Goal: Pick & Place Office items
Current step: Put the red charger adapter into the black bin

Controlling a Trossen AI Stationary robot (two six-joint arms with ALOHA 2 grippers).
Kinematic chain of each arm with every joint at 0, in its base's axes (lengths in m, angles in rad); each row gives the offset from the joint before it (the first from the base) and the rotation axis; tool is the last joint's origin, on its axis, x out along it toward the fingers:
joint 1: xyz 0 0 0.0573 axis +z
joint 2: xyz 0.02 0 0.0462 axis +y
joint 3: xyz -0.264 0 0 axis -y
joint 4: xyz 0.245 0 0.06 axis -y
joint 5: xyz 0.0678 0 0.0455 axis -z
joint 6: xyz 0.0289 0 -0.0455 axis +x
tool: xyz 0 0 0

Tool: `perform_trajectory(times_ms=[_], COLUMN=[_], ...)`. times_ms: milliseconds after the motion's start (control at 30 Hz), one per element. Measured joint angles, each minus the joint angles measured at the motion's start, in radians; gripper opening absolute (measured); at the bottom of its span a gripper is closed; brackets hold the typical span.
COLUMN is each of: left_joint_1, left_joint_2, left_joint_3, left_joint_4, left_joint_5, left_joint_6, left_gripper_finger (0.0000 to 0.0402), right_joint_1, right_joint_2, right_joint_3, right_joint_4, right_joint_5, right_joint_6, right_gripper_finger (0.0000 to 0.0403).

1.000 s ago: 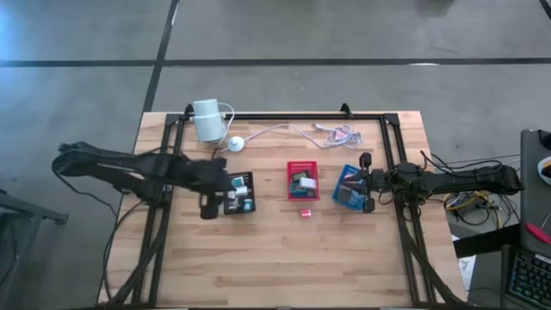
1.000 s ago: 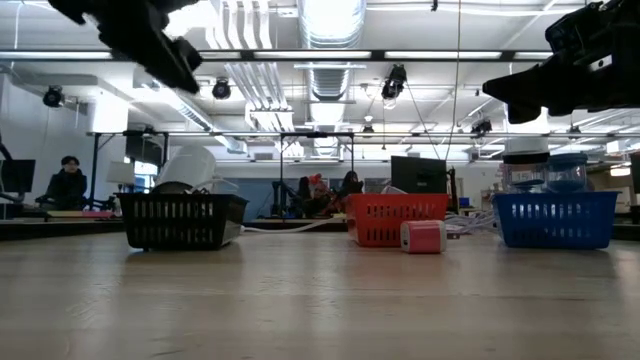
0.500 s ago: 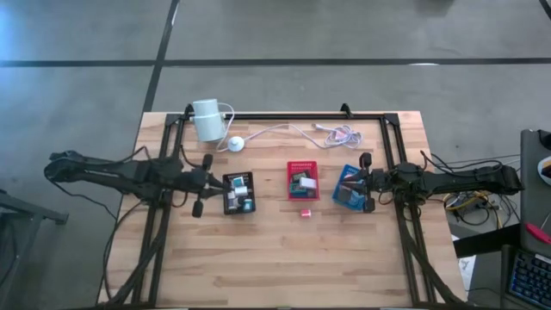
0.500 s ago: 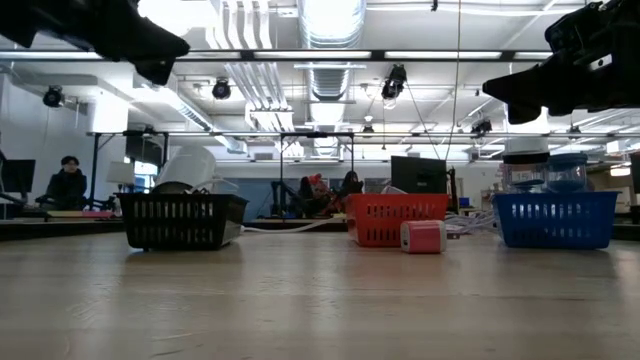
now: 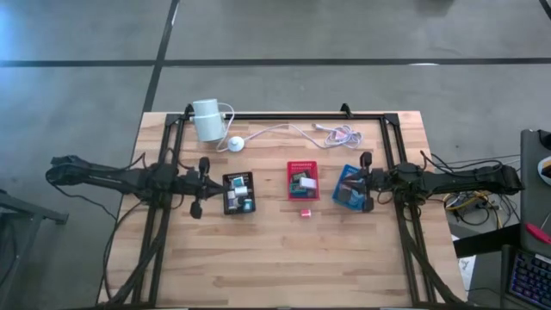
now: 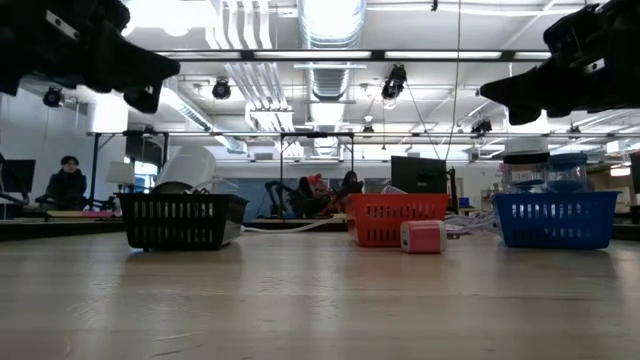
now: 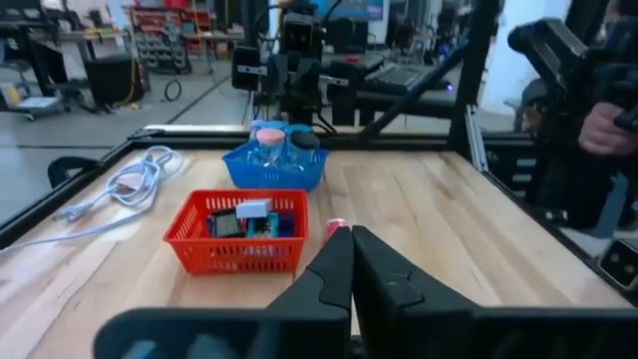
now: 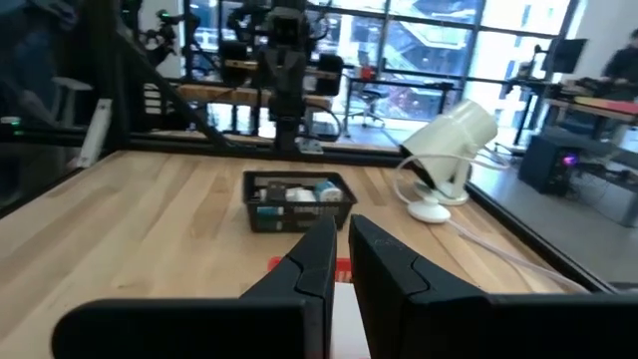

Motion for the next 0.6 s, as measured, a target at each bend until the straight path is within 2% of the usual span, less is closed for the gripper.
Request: perform_trajectory(times_ms=[167,600], left_joint_1=[0.001,0.001], left_joint_2=[0.0,0.0], left_joint_3=[-0.086,-0.178], left_joint_4=[0.157,0.219], left_joint_5=[-0.012,-0.038], left_joint_6=[-0.036,-0.038], left_gripper_finger=[0.0003,0.0005], right_joint_1=[0.0,0.0], right_joint_2=[0.0,0.0], right_joint_3=[0.0,0.0], right_joint_4=[0.0,-0.002], right_joint_5=[0.029,0.028], right_joint_6=[-0.003,0.053], right_gripper_finger=[0.0028,0.0028])
